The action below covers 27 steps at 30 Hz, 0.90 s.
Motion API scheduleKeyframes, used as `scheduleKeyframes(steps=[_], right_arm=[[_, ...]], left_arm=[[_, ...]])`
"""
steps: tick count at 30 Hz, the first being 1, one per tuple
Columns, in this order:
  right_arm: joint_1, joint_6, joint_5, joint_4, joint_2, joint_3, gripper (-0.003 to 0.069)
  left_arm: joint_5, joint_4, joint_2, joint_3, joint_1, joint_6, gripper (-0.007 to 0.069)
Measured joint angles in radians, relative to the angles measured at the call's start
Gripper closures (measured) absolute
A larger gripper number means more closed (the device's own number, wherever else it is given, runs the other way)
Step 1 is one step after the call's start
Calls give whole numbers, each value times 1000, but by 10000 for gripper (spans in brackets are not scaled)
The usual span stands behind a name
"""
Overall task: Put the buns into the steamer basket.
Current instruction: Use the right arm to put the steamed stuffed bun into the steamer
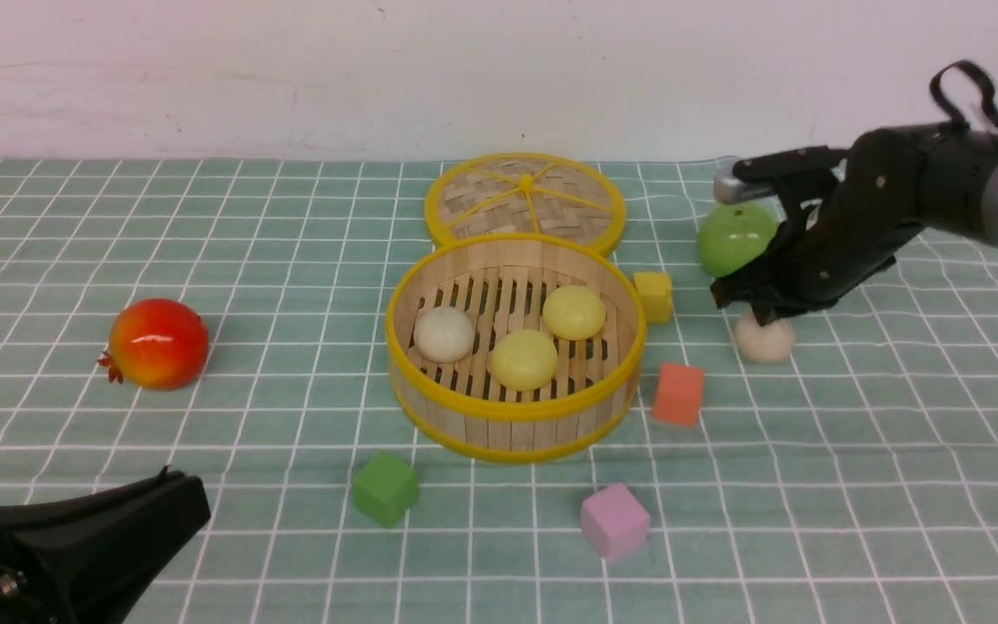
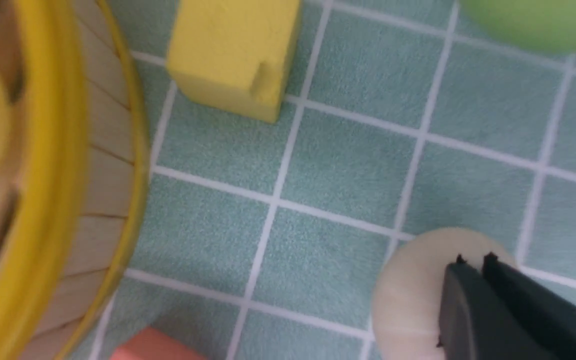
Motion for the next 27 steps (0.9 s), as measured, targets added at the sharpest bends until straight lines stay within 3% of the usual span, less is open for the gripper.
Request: scheduleKeyframes(steps=[4, 12, 22, 27], right_arm=[[39, -61, -6, 78, -91, -6, 659], [210, -251, -154, 374, -48, -103, 659], [285, -287, -308, 438, 147, -140, 638], [285, -287, -333, 438, 183, -140, 531]], left_arm=[[0, 0, 0, 0, 0, 0, 586], [0, 0, 0, 0, 0, 0, 583], [0, 0, 0, 0, 0, 0, 567], [0, 0, 0, 0, 0, 0, 564]])
